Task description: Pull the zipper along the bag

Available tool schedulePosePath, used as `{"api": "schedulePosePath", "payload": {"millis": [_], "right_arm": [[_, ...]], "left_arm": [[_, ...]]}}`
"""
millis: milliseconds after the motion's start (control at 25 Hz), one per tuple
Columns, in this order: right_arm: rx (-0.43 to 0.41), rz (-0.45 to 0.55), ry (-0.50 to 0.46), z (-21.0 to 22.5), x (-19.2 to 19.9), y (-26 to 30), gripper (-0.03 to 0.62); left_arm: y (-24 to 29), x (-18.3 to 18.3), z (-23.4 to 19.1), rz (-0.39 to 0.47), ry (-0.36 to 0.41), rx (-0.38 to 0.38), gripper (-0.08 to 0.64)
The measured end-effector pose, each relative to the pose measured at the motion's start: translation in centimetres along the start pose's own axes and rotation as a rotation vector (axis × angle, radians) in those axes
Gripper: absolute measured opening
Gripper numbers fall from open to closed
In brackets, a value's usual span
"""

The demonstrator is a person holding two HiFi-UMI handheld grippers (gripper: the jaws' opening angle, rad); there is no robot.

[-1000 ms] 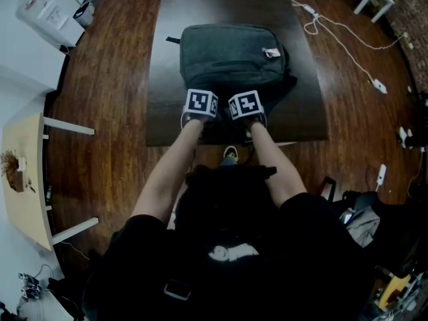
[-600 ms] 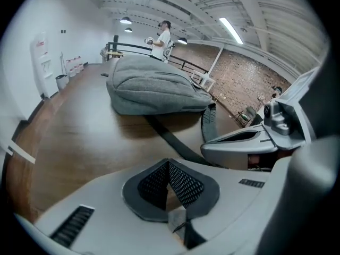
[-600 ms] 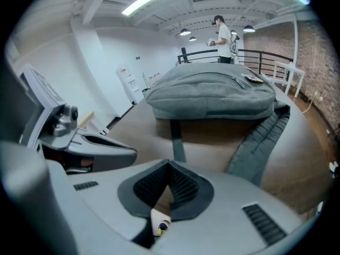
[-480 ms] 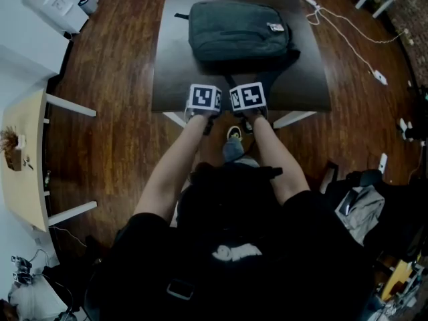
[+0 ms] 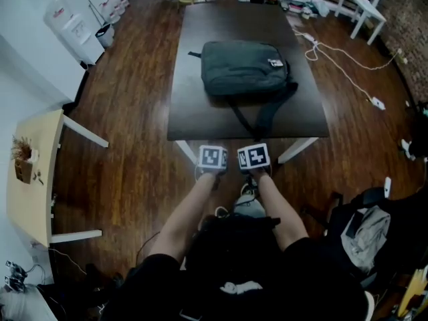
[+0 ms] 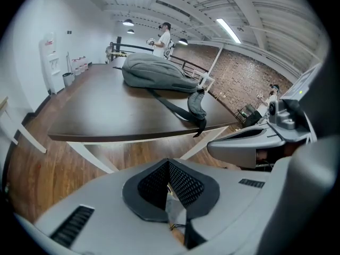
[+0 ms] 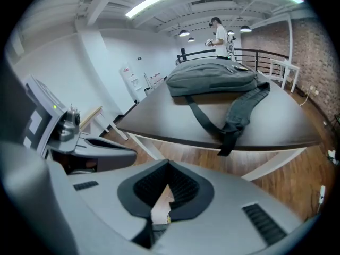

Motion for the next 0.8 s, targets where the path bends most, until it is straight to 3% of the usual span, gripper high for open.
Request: {"api": "schedulePosePath", "payload": {"millis": [80, 120, 200, 240, 320, 360, 480, 520, 640, 720, 800], "right_arm": [[0.005, -0.01, -0.003, -0.1, 1.2, -0.4, 0.021], [0.011, -0.02, -0.003, 0.0, 1.8, -0.5, 0.021], [0.027, -0.04, -0.005, 0.2, 2.9, -0.7, 0.021], [0.028, -0.026, -0.015, 0.2, 3.0, -1.0, 0.021], [0.046, 0.014, -0.039, 0.6, 3.4, -2.0, 0.021], [0.054, 0.026, -0.044, 0.8, 3.9, -2.5, 0.021], [0.011, 0.028, -0.02, 0.5, 5.3, -3.5, 0.021], [0.012, 0.007, -0.009, 0.8, 5.7, -4.0, 0.021], [0.056, -0.157, 0.057, 2.3, 9.2, -5.6, 0.021], [0.062, -0.119, 0.043, 3.3, 10.1, -6.2, 0.021], [0.05, -0.178, 0.083, 3.9, 12.5, -6.6, 0.021]], "left_arm": [[0.4, 1.1, 3.8, 0.005, -0.078, 0.212, 0.0], [0.2, 1.5, 3.9, 0.005, -0.086, 0.214, 0.0], [-1.0, 1.9, 0.9, 0.004, -0.034, 0.008, 0.0], [-1.2, 2.2, 0.2, 0.0, -0.021, -0.051, 0.0], [-0.9, 3.4, 2.9, -0.015, -0.053, 0.056, 0.0], [-1.0, 3.8, 3.7, -0.003, -0.052, 0.073, 0.0], [-2.2, 2.7, 3.0, 0.111, 0.023, -0.059, 0.0], [-2.4, 2.5, 3.5, 0.117, 0.024, -0.055, 0.0], [-2.2, 5.2, 6.8, -0.008, -0.042, 0.018, 0.0], [-1.8, 6.3, 8.6, -0.012, -0.053, 0.034, 0.0], [-1.8, 6.9, 9.7, 0.01, -0.052, 0.032, 0.0]]}}
Point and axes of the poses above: the fingertips, and each gripper's own axes: y forward along the fingers, z to its right, x out of its underside, the point moved 4 cm from there along -y, backward along the fingers, and after that the axes turned 4 degrees about -z, right-handed, at the moved point
